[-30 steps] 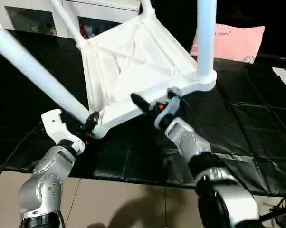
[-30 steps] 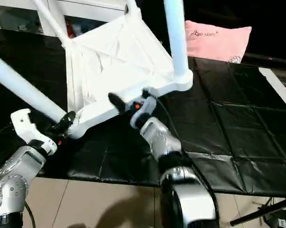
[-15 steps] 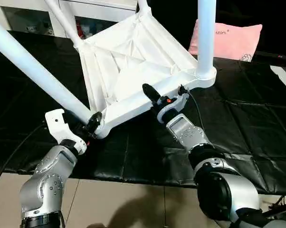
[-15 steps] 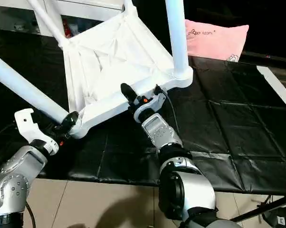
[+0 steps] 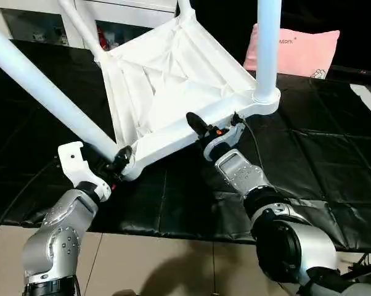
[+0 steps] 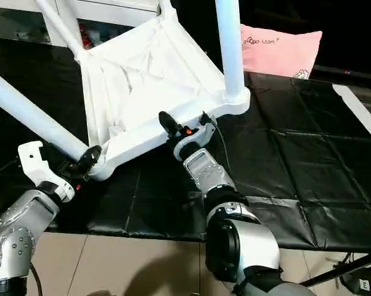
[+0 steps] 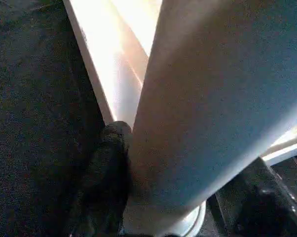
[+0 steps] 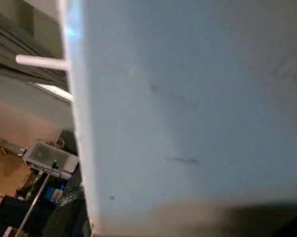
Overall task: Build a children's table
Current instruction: Flip table
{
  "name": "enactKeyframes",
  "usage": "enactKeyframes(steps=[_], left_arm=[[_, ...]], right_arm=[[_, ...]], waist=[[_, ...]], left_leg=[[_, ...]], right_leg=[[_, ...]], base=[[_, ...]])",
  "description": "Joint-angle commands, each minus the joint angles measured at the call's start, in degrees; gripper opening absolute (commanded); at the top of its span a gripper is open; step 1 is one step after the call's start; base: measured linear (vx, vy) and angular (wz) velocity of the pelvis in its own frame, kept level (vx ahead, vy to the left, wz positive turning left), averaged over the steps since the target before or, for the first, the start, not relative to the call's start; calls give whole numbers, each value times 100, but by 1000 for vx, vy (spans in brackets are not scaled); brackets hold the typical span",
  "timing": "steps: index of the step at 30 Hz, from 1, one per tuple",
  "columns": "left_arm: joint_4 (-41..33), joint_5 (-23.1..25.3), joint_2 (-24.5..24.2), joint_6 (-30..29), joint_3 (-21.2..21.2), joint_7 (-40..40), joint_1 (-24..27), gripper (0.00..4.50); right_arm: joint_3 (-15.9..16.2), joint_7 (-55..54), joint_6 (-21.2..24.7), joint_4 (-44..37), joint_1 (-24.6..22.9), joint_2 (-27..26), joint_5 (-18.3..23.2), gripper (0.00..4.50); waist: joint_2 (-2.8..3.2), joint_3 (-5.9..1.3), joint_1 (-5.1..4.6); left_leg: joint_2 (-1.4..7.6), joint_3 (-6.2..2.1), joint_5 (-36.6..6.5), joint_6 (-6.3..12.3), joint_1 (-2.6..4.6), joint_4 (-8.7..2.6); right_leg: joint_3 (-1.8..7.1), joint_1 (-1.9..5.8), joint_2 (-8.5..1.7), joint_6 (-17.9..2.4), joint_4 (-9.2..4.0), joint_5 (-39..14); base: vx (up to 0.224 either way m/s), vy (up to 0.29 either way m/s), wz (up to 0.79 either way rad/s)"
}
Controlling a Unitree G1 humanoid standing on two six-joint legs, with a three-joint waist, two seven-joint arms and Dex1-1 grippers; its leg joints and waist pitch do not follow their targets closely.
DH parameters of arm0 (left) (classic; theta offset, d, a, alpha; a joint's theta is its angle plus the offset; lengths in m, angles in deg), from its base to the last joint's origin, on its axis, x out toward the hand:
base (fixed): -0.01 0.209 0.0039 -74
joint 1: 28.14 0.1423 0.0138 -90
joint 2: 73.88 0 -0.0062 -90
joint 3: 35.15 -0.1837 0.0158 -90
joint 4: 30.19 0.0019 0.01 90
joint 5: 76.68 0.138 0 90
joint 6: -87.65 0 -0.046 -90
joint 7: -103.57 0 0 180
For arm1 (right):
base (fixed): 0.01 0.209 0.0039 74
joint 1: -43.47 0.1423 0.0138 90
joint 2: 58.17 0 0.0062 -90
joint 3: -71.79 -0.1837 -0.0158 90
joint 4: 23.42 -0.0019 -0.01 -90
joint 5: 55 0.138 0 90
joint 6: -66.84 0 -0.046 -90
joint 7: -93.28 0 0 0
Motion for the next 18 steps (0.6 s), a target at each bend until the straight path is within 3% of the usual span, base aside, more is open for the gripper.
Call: enactKeyframes(steps=[1,9,10,13,14,16,18], left_arm=[[95,-125,107,-278,-318,241,112,227],[163,-10,-13,-117,-258,236,121,227],[108,-55,-112,-133,-237,359,176,281],[-29,-170,-271,-234,-244,597,299,298],[-247,-213,-598,-349,-446,1062,551,318],[-328,-208,-728,-384,-542,1243,654,330],[-431,-209,-1002,-470,-666,1564,947,341]], right_arm=[[17,120,-46,-58,268,-13,-48,194],[96,166,-242,-17,310,152,-254,193],[105,151,-299,-12,335,245,-292,193],[99,121,-374,-23,365,365,-325,193],[57,63,-436,-31,405,489,-323,193],[29,43,-454,-31,419,528,-324,193],[-63,0,-473,-51,459,627,-276,193]], waist=[[146,-378,-3],[153,-386,7],[158,-385,4],[157,-388,2],[152,-403,11],[154,-444,20],[157,-410,34]], left_leg=[[392,-159,77,256,18,-374],[389,-156,126,277,25,-367],[387,-158,125,279,24,-368],[382,-153,162,280,27,-362],[373,-148,251,289,29,-348],[345,-141,592,411,22,-306],[336,-109,629,624,-3,-287]], right_leg=[[432,314,-601,-1368,-291,326],[429,312,-601,-1412,-283,415],[428,311,-600,-1413,-279,402],[428,309,-600,-1410,-274,402],[427,303,-591,-1431,-251,514],[421,288,-557,-1465,-188,968],[434,240,-546,-1531,-186,1098]], base=[[0,0,0],[0,0,0],[0,0,0],[0,0,0],[0,0,0],[0,0,0],[0,0,0]])
